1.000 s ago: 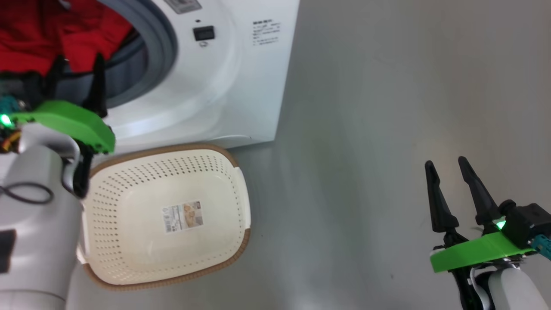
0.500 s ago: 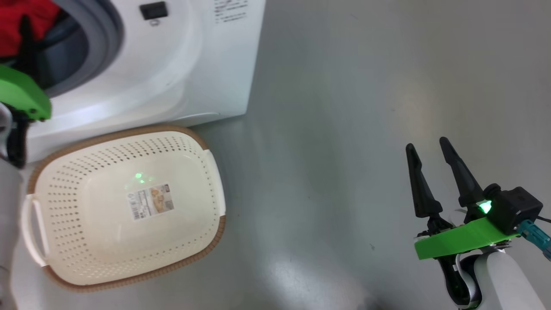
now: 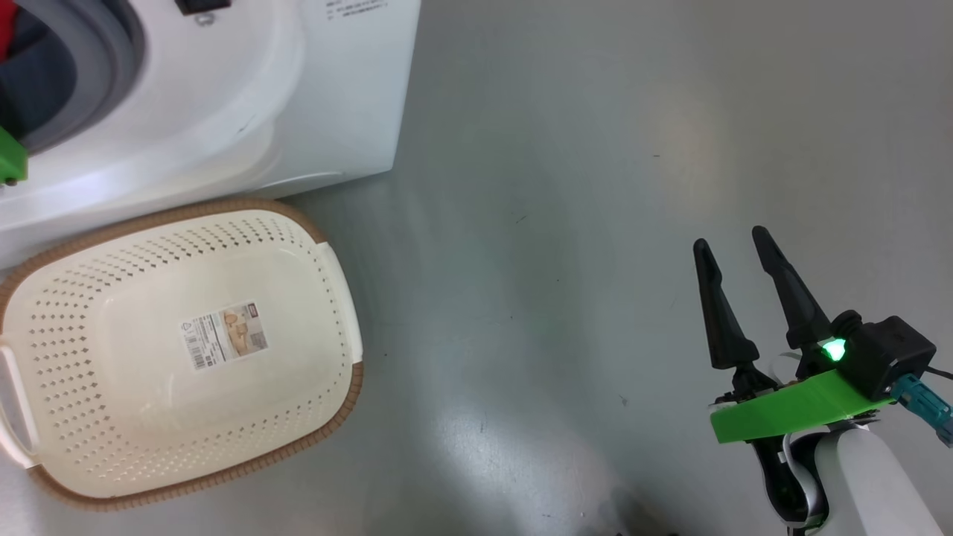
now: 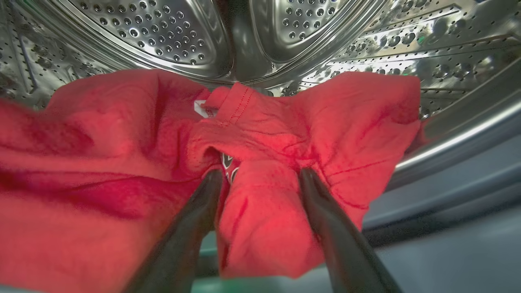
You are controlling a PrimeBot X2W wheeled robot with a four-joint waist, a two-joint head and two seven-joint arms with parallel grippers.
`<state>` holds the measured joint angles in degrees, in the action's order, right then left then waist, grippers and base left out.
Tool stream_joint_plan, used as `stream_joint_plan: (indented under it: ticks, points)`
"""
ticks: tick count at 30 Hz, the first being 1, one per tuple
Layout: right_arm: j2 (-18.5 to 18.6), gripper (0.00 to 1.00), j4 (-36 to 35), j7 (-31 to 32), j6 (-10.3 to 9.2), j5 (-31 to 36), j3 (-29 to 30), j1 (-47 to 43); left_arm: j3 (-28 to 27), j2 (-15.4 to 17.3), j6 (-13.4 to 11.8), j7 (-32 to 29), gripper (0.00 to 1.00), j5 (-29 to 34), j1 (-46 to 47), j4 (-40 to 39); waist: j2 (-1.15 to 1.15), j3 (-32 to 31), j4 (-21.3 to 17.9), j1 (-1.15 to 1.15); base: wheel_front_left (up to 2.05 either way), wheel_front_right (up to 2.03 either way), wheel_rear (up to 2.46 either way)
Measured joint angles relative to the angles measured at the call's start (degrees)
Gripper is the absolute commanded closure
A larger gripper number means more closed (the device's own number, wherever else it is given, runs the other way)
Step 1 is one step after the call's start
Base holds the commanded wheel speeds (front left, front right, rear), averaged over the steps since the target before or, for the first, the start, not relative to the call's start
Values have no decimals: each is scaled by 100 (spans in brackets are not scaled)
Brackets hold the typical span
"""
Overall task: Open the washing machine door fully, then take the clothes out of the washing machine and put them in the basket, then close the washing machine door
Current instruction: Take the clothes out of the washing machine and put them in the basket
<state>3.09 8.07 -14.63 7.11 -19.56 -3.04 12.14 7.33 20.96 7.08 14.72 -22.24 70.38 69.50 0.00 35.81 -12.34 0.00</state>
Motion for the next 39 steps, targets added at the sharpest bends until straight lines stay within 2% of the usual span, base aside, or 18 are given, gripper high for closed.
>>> stream_joint_plan:
  ticks: [3,4,5,6,13,24,28,31,35,39]
  points:
    - [-3,0,-26,0,0,0,-31,0,8,7,1,0,0,1,5,27,0,-16,-20,0,0,0,0]
    - [-5,0,-35,0,0,0,-38,0,8,7,1,0,51,1,5,40,0,-22,-23,0,0,0,0]
    - [-8,0,-43,0,0,0,-44,0,10,4,2,0,80,1,5,60,0,-29,-25,0,0,0,0]
    - [-8,0,-45,0,0,0,-45,1,16,1,2,1,100,1,5,92,0,-38,-25,0,0,0,0]
    - [-10,0,-53,0,0,-1,-42,1,-21,-30,9,1,100,-37,-3,1,0,-115,5,0,0,0,0]
    - [27,0,2,0,0,-1,-14,-2,-498,-261,9,0,100,-90,-744,-976,0,-457,149,0,0,0,0]
    - [48,0,13,0,0,-1,43,-21,-1013,-487,9,1,100,-94,-1149,-1677,0,-616,253,0,0,0,0]
    - [52,0,25,0,0,0,70,-47,-1437,-790,9,0,100,52,-1698,-2337,0,-797,375,0,0,0,0]
    - [83,0,53,0,0,0,183,-181,-1686,-1211,10,0,100,242,-2335,-3176,0,-1004,610,0,0,0,0]
    - [86,0,51,0,0,0,236,-258,-1759,-1341,10,1,100,359,-2704,-3712,0,-1094,751,0,0,0,0]
